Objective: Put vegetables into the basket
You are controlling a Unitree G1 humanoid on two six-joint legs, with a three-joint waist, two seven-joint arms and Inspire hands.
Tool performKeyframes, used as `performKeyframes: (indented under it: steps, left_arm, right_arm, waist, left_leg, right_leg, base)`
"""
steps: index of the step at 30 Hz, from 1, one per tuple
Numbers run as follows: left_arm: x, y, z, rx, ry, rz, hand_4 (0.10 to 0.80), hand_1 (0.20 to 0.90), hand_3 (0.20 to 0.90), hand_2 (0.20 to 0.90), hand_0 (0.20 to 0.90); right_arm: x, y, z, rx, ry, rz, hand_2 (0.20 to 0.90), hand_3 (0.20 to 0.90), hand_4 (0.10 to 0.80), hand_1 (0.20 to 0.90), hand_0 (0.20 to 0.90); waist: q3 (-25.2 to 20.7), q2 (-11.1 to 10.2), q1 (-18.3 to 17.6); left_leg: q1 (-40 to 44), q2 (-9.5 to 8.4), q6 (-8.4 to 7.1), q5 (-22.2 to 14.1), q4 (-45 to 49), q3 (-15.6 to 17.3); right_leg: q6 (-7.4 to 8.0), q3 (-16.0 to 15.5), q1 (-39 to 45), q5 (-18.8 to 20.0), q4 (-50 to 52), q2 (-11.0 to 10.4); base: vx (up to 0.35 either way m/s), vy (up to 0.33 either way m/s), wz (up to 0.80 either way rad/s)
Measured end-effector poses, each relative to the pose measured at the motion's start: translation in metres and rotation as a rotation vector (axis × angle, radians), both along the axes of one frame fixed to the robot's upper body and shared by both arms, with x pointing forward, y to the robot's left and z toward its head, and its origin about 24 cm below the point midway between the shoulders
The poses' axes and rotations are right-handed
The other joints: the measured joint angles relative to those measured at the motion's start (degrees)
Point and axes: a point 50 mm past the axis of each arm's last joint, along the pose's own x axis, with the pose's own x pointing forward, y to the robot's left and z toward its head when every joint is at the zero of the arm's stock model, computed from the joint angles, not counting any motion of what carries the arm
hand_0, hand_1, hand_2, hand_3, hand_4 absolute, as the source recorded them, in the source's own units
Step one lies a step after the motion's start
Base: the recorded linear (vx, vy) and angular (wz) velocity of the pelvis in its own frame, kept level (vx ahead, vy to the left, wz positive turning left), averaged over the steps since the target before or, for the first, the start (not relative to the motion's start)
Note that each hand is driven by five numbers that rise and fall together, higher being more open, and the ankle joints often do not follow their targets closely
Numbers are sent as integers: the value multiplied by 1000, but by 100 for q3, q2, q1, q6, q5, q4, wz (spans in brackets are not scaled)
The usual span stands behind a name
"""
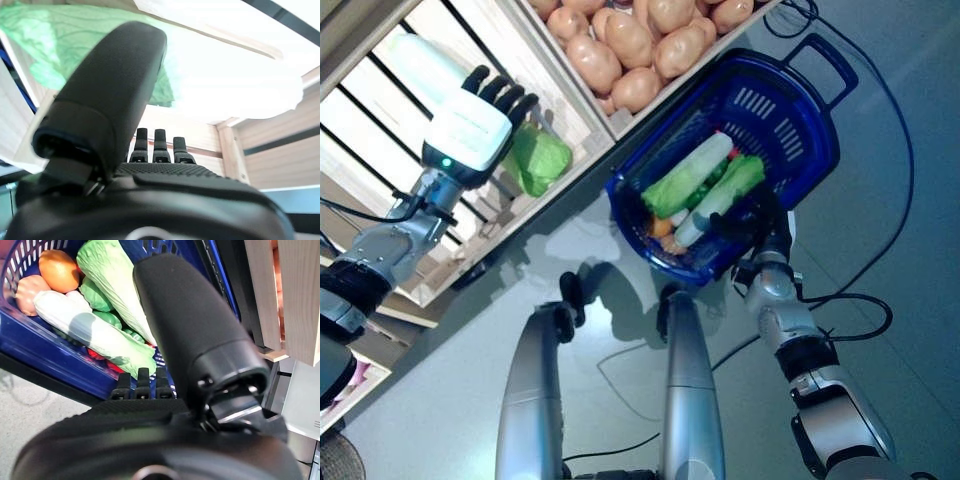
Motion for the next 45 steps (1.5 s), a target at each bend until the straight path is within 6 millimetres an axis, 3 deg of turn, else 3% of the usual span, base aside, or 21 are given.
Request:
performKeyframes:
  steps: [12,13,14,32,37,45]
  left_arm:
    - [2,1,0,-4,50,37,800,900,900,900,900]
    - [2,1,0,-4,49,36,536,505,505,505,505]
    - [2,1,0,-4,48,36,400,300,300,300,300]
    - [0,1,4,-10,-14,6,400,300,300,300,300]
    - [-1,5,6,-136,-44,-22,400,300,300,300,300]
    - [-11,0,-28,-299,26,-153,400,300,300,300,300]
  right_arm:
    - [0,-1,1,-3,-2,-3,900,900,800,900,900]
    - [0,-1,1,-2,-3,-3,900,900,800,900,900]
    - [0,-1,2,-2,-3,-3,900,900,800,900,900]
    - [0,-1,2,-3,0,-1,900,900,800,900,900]
    - [0,-1,1,-3,3,-3,900,900,800,900,900]
    - [-13,-2,-23,10,67,-9,900,900,800,900,900]
  waist:
    - [0,0,-1]
    - [0,0,0]
    - [0,0,2]
    - [0,0,11]
    - [0,0,13]
    - [-1,-39,54]
  left_leg:
    - [0,17,37,-25,33,60]
    - [0,24,43,-28,37,81]
    - [0,36,56,-37,49,93]
    - [-6,86,102,-86,119,126]
    - [2,87,100,-88,154,120]
    - [717,77,33,-19,-279,99]
  right_leg:
    - [29,63,-24,16,0,1]
    - [36,75,-28,20,0,3]
    - [43,89,-33,23,1,3]
    - [63,113,-34,34,24,2]
    - [67,92,-1,37,23,3]
    - [74,-49,770,107,-406,-4]
  base:
    - [0,0,0]
    - [8,10,-4]
    - [14,8,-6]
    - [2,0,-1]
    - [0,0,0]
    - [29,-20,1]
